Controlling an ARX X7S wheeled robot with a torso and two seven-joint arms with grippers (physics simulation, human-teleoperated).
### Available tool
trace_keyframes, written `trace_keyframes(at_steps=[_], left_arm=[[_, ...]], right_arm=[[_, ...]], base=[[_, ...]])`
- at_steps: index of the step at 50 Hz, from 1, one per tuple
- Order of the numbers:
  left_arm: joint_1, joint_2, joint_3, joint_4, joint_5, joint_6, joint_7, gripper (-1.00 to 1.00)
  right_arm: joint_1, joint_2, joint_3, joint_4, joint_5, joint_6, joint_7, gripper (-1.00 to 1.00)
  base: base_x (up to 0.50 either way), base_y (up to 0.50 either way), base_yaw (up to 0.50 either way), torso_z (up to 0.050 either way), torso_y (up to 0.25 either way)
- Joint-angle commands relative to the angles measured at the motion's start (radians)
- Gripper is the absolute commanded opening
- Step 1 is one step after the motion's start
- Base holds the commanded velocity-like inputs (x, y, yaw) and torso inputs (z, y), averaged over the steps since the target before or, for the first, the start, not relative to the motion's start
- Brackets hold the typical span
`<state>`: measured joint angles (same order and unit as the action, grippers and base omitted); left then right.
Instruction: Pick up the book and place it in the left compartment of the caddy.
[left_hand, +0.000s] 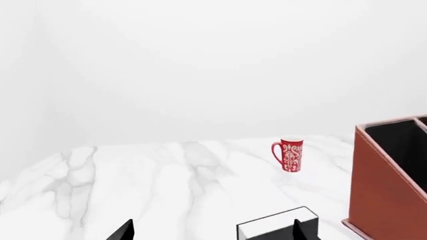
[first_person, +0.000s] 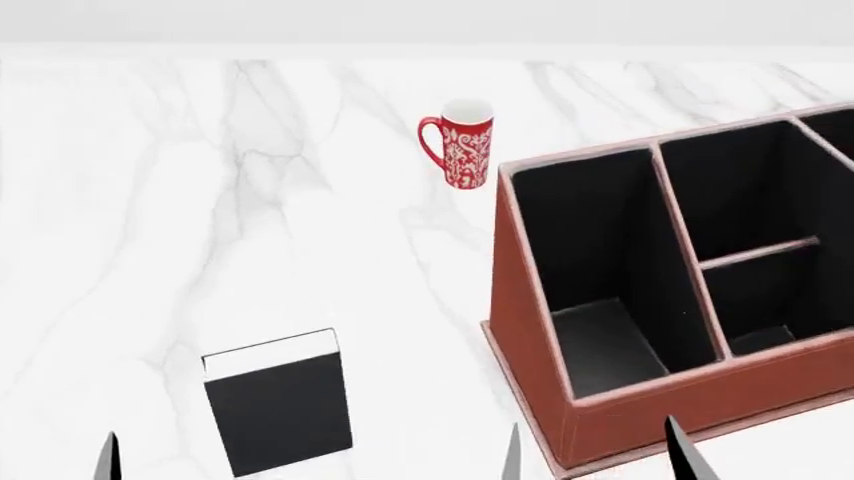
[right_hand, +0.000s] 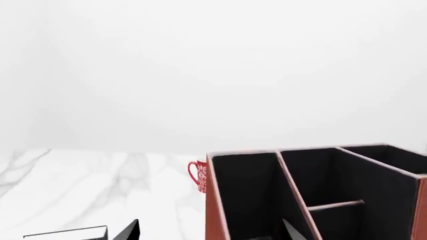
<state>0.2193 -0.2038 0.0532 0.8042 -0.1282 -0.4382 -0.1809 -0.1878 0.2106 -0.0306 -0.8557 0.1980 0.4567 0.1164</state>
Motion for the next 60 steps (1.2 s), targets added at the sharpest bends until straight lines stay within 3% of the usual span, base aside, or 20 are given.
trace_keyframes(at_steps=[1,31,39,43,51,52,56,57,58,59,60], left_arm=[[0.003,-0.009,0.006,-0.001,0.002,0.007,-0.009,1.0],[0.006,-0.026,0.006,0.01,-0.014,0.012,-0.028,1.0],[0.007,-0.031,-0.003,0.016,-0.026,0.01,-0.033,1.0],[0.005,-0.035,-0.005,0.019,-0.03,0.008,-0.037,1.0],[0.004,-0.045,-0.023,0.034,-0.048,-0.001,-0.046,1.0],[0.001,-0.046,-0.031,0.035,-0.054,-0.005,-0.048,1.0],[0.002,-0.054,-0.027,0.043,-0.051,-0.009,-0.051,1.0],[0.007,-0.065,-0.067,0.076,-0.075,-0.019,-0.05,1.0],[0.007,-0.067,-0.068,0.077,-0.075,-0.02,-0.052,1.0],[0.007,-0.067,-0.068,0.076,-0.075,-0.019,-0.053,1.0],[0.008,-0.068,-0.068,0.077,-0.077,-0.018,-0.053,1.0]], right_arm=[[-0.004,0.007,0.004,-0.011,0.016,-0.018,0.004,1.0],[-0.001,0.022,-0.003,0.005,0.037,-0.035,0.019,1.0],[0.067,0.007,0.054,-0.004,0.139,0.17,0.068,1.0],[0.077,0.021,0.035,-0.011,0.108,0.184,0.085,1.0],[0.103,0.026,0.098,-0.053,0.232,0.274,0.074,1.0],[0.157,0.036,0.179,-0.092,0.314,0.364,0.098,1.0],[0.241,0.096,0.148,-0.157,0.323,0.449,0.12,1.0],[0.391,0.12,0.208,-0.102,0.473,0.599,0.05,1.0],[0.463,0.27,0.058,-0.105,0.323,0.449,0.2,1.0],[0.481,0.343,-0.092,-0.06,0.173,0.343,0.341,1.0],[0.462,0.325,0.047,0.017,0.323,0.367,0.287,1.0]], base=[[0.0,0.0,0.0,0.0,0.0],[0.48,0.0,0.0,0.0,0.001],[0.06,0.0,0.0,0.0,0.001],[0.0,0.0,0.0,0.0,0.0],[0.0,0.0,0.0,0.0,0.0],[0.0,0.0,0.0,0.0,0.0],[0.0,0.0,0.0,0.0,0.0],[0.0,0.0,0.0,0.0,0.0],[0.0,0.0,0.0,0.0,0.0],[0.0,0.0,0.0,0.0,0.0],[0.0,0.0,0.0,0.0,0.0]])
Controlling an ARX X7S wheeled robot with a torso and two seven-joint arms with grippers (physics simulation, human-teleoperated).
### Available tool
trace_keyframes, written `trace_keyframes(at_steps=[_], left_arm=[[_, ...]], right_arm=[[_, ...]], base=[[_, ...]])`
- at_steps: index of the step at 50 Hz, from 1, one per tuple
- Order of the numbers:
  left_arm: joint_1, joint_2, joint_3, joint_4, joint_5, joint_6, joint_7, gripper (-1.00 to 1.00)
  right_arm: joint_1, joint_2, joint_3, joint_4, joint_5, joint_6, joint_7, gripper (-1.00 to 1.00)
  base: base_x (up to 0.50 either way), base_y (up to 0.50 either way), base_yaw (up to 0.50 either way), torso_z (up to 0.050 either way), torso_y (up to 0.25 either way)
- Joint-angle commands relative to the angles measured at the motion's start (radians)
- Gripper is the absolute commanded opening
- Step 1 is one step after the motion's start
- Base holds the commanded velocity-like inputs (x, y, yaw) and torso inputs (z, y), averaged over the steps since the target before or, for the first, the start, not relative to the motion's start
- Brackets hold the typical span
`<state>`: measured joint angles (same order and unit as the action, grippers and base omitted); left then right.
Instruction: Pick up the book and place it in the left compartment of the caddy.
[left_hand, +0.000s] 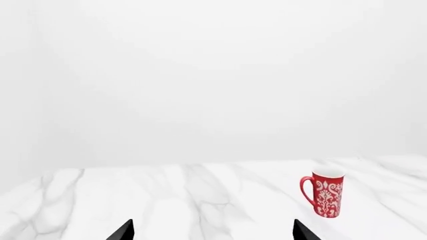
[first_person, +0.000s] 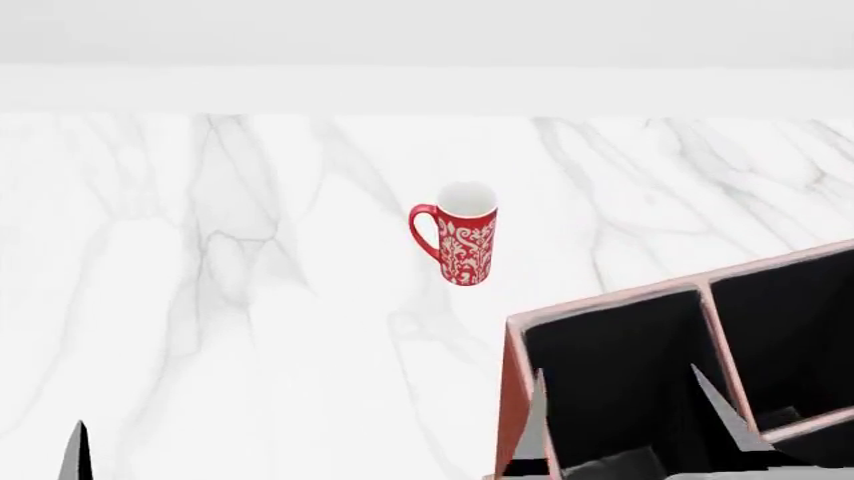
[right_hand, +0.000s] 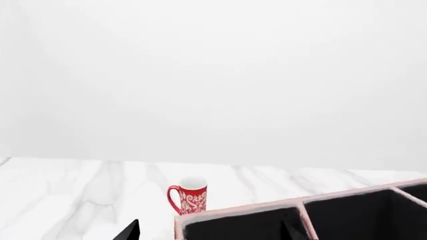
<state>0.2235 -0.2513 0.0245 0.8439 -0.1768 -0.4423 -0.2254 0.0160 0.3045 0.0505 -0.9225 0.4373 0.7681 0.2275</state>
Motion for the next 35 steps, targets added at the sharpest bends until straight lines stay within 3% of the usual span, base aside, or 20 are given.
trace_keyframes(at_steps=[1,2,3,4,6,7,8,9,10,11,12,14,15,35], left_arm=[[0.003,-0.021,-0.04,0.039,-0.03,-0.015,-0.009,1.0],[0.004,-0.022,-0.042,0.042,-0.035,-0.015,-0.008,1.0],[0.004,-0.022,-0.042,0.043,-0.034,-0.015,-0.01,1.0],[0.004,-0.023,-0.042,0.041,-0.034,-0.012,-0.011,1.0],[0.005,-0.024,-0.043,0.042,-0.038,-0.011,-0.011,1.0],[0.009,-0.024,-0.04,0.044,-0.038,-0.007,-0.011,1.0],[0.01,-0.026,-0.035,0.046,-0.033,-0.006,-0.012,1.0],[0.012,-0.027,-0.033,0.046,-0.029,0.002,-0.012,1.0],[0.014,-0.025,-0.04,0.045,-0.05,0.016,-0.002,1.0],[0.013,-0.026,-0.041,0.049,-0.051,0.005,-0.006,1.0],[0.013,-0.027,-0.039,0.047,-0.046,0.007,-0.009,1.0],[0.013,-0.028,-0.041,0.045,-0.049,0.009,-0.01,1.0],[0.015,-0.029,-0.044,0.05,-0.052,0.007,-0.011,1.0],[0.012,-0.047,-0.079,0.064,-0.084,-0.003,-0.033,1.0]], right_arm=[[0.258,0.381,-0.149,0.174,0.234,-0.094,0.197,1.0],[0.317,0.435,-0.299,0.063,0.264,-0.151,0.347,1.0],[0.169,0.285,-0.149,0.108,0.114,-0.228,0.197,1.0],[0.233,0.321,-0.095,0.133,0.264,-0.099,0.187,1.0],[0.27,0.391,-0.131,0.144,0.564,-0.194,0.29,1.0],[0.31,0.448,-0.281,0.047,0.414,-0.163,0.44,1.0],[0.212,0.298,-0.131,0.02,0.291,-0.013,0.29,1.0],[0.262,0.148,0.019,0.025,0.441,0.137,0.14,1.0],[0.269,0.079,0.169,0.011,0.571,0.258,0.126,1.0],[0.239,0.157,0.019,-0.036,0.421,0.121,0.144,1.0],[0.234,0.133,0.044,-0.01,0.375,0.148,0.119,1.0],[0.244,0.125,0.079,-0.001,0.455,0.175,0.13,1.0],[0.242,0.15,0.016,-0.016,0.339,0.141,0.13,1.0],[0.519,0.233,-0.09,0.006,0.425,0.353,0.168,1.0]], base=[[0.0,0.0,0.0,0.0,0.0],[0.0,0.0,0.0,0.0,0.0],[0.0,0.0,0.0,0.0,0.0],[0.0,0.0,0.0,0.0,0.0],[0.0,0.0,0.0,0.0,0.0],[0.0,0.0,0.0,0.0,0.0],[0.0,0.0,0.0,0.0,0.0],[0.0,0.0,0.0,0.0,0.0],[0.0,0.0,0.0,0.0,0.0],[0.0,0.0,0.0,0.0,0.0],[0.0,0.0,0.0,0.0,0.0],[0.0,0.0,0.0,0.0,0.0],[0.0,0.0,0.0,0.0,0.0],[0.0,0.0,0.0,0.0,0.0]])
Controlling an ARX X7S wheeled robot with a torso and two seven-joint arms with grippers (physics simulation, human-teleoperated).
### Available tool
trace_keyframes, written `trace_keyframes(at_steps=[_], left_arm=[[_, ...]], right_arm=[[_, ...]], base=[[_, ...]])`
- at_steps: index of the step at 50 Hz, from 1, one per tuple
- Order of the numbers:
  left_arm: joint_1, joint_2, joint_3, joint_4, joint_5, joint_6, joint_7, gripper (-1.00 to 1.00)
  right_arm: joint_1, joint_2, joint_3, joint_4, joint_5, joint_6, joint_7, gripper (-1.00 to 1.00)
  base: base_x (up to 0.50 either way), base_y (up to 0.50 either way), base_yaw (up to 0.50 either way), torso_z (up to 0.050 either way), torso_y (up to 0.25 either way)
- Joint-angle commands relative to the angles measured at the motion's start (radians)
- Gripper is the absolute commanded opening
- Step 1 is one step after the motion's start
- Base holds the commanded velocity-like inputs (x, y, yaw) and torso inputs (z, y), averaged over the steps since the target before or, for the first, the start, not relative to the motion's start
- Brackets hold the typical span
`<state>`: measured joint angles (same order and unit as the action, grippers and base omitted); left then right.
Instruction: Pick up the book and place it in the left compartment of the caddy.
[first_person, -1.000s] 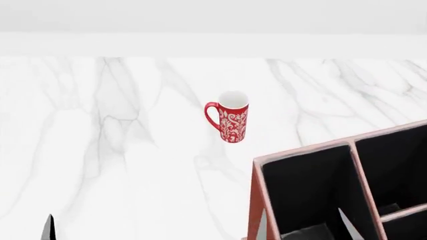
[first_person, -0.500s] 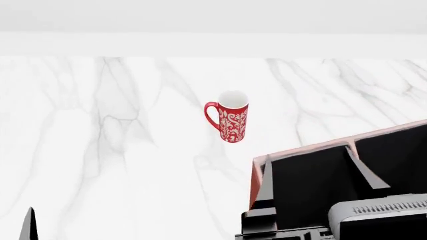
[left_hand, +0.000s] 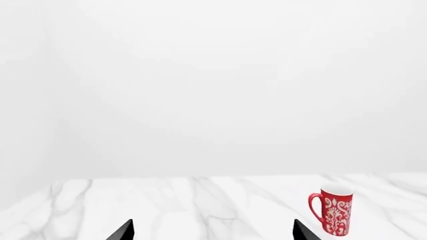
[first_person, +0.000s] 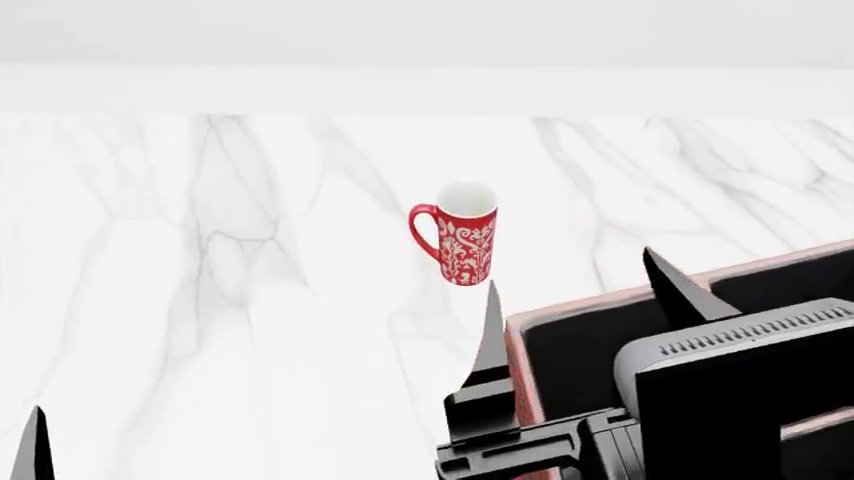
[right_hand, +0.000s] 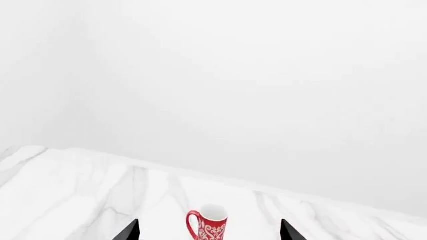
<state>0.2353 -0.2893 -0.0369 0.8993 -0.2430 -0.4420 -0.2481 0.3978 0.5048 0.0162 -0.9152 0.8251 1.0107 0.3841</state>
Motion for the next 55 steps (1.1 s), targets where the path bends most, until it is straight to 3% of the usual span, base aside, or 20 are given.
trace_keyframes(at_steps=[1,24,38,50,55], left_arm=[[0.0,-0.01,-0.02,0.009,-0.02,-0.003,-0.011,1.0],[-0.004,-0.03,-0.048,0.012,-0.047,-0.009,-0.031,1.0],[-0.007,-0.044,-0.062,0.015,-0.063,-0.012,-0.04,1.0],[-0.001,-0.057,-0.062,0.019,-0.062,-0.009,-0.045,1.0],[0.001,-0.063,-0.076,0.023,-0.074,-0.01,-0.047,1.0]], right_arm=[[0.149,0.035,-0.061,0.001,0.045,0.121,0.011,1.0],[0.387,0.09,-0.199,0.13,0.056,0.214,-0.076,1.0],[0.542,0.137,-0.358,0.216,0.011,0.202,-0.229,1.0],[0.653,0.098,-0.39,0.321,0.106,0.303,-0.309,1.0],[0.712,0.107,-0.481,0.35,0.043,0.266,-0.366,1.0]], base=[[0.0,0.0,0.0,0.0,0.0],[0.0,0.0,0.0,0.0,0.0],[0.0,0.0,0.0,0.0,0.0],[0.0,0.0,0.0,0.0,0.0],[0.0,0.0,0.0,0.0,0.0]])
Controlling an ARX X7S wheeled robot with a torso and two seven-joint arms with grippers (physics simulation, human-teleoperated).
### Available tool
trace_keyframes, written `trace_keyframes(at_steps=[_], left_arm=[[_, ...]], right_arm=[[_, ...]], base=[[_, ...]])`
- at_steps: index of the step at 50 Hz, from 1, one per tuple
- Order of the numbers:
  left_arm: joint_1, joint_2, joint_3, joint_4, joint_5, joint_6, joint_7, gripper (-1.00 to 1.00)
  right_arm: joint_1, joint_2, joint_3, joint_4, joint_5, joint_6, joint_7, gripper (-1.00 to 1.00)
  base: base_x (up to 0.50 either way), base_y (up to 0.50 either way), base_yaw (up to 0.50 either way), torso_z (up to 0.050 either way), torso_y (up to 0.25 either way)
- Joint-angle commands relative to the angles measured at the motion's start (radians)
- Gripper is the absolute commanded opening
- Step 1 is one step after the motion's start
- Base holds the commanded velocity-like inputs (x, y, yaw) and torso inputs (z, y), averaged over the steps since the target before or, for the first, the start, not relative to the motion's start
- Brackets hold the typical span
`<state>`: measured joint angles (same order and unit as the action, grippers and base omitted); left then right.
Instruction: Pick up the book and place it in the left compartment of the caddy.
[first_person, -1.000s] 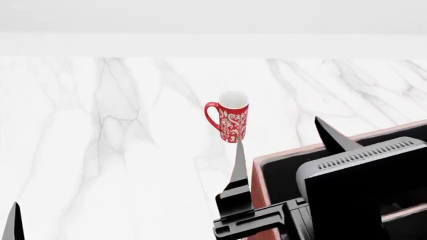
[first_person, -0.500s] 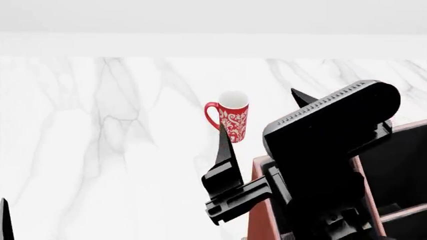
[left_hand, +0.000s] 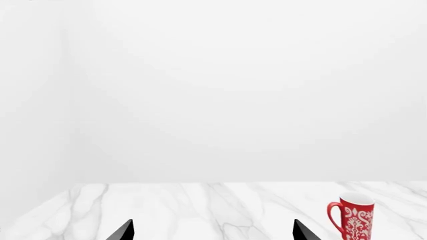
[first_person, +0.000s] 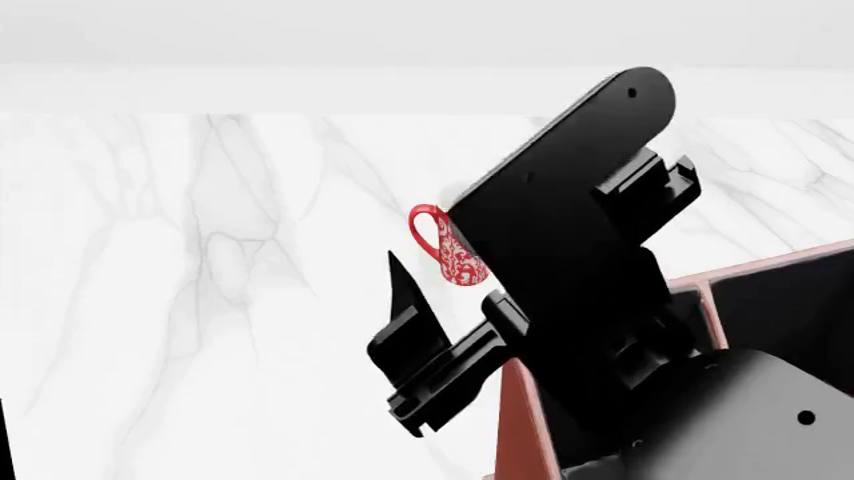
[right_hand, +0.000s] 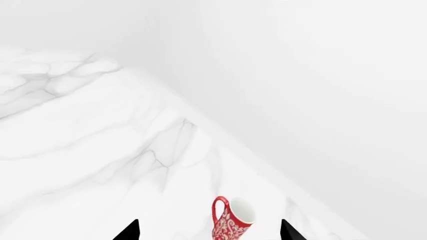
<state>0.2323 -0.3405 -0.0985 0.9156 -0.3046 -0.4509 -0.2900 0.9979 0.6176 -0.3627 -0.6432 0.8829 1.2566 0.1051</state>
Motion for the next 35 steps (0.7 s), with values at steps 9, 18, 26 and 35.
trace_keyframes(at_steps=[9,18,26,35], left_arm=[[0.005,-0.018,-0.003,0.002,-0.005,0.004,-0.01,1.0],[0.007,-0.024,0.009,-0.004,0.003,0.01,-0.012,1.0],[0.006,-0.029,0.009,-0.006,0.0,0.013,-0.015,1.0],[0.006,-0.032,0.019,-0.01,0.003,0.016,-0.019,1.0]], right_arm=[[0.167,0.002,-0.153,0.071,-0.03,-0.008,-0.148,1.0],[0.253,-0.004,-0.215,0.09,-0.04,-0.042,-0.249,1.0],[0.259,-0.016,-0.22,0.061,0.011,-0.054,-0.303,1.0],[0.219,-0.006,-0.306,0.066,-0.065,-0.143,-0.356,1.0]], base=[[0.0,0.0,0.0,0.0,0.0],[0.0,0.0,0.0,0.0,0.0],[0.0,0.0,0.0,0.0,0.0],[0.0,0.0,0.0,0.0,0.0]])
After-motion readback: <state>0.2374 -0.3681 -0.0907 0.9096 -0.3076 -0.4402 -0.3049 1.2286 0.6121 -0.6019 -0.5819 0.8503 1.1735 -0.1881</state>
